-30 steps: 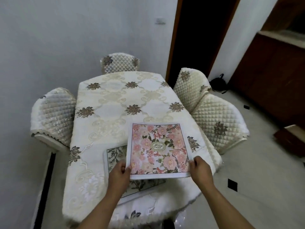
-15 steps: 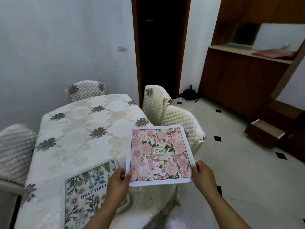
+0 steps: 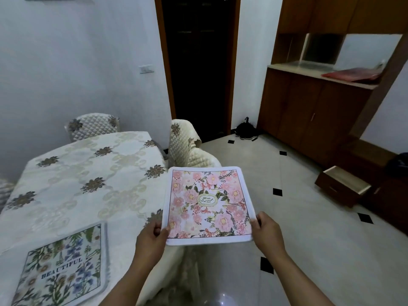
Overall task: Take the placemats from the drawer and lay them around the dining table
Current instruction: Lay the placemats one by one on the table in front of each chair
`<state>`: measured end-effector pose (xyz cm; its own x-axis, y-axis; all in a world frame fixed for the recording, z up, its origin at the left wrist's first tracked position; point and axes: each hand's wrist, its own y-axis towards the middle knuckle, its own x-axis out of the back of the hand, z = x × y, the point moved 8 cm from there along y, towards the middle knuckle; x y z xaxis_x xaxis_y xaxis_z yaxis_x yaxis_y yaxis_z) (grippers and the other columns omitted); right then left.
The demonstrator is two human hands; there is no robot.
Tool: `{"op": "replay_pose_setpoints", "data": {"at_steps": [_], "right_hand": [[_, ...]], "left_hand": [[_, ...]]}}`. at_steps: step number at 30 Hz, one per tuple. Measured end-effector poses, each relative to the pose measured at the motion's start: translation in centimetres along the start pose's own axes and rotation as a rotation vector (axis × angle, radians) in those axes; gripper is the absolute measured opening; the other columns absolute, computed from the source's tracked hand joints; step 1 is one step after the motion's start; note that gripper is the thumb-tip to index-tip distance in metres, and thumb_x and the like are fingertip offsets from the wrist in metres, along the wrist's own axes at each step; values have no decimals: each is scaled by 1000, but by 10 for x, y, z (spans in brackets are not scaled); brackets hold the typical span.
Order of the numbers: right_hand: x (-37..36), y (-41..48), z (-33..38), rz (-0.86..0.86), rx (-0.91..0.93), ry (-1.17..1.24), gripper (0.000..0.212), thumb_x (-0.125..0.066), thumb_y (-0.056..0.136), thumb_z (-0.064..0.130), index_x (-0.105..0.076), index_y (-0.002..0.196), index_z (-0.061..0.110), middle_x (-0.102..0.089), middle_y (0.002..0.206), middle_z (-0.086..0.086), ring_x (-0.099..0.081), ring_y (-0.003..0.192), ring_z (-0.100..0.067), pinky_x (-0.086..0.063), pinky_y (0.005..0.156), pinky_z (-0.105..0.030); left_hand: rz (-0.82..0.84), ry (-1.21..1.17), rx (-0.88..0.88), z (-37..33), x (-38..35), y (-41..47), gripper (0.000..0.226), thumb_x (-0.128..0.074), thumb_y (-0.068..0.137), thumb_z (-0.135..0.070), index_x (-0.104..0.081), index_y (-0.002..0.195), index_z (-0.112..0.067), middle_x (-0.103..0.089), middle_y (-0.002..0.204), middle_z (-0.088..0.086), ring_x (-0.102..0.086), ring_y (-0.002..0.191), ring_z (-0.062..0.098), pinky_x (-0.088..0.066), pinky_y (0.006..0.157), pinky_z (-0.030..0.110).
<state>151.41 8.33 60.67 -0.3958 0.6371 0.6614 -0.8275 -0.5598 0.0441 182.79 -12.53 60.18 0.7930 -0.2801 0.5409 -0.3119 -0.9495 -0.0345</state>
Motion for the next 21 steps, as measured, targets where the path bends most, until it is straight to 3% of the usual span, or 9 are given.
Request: {"op": "replay_pose_setpoints", "data": {"at_steps": [9,15,21], "right_hand": [[9,107,-14,-7,-9,23,38,-56,92,21,-32,62,19,-43,55,3,-39,52,-15,-30,49,-32],[22,202,-24,-41,-8,-30,36,-57,91,20,-34,63,18,-43,54,3,-40,53,-15,-32,51,-33],[-2,275,-12,21,67,8,41,-58,89,18,-28,62,19,-37,53,3,-34,52,-15,-28,51,-34]], "left_hand": [[-16,-4,3,-51,-65,86,21,-71,87,-22,-58,71,-18,-62,63,1,-56,59,16,-37,52,29],[42,-22,-43,-96,-124,163,21,-73,86,-27,-60,71,-19,-65,65,1,-60,63,19,-40,54,30],[-31,-9,18,-110,-132,212,24,-71,87,-25,-56,69,-19,-57,62,-1,-51,58,18,-35,54,32]]}}
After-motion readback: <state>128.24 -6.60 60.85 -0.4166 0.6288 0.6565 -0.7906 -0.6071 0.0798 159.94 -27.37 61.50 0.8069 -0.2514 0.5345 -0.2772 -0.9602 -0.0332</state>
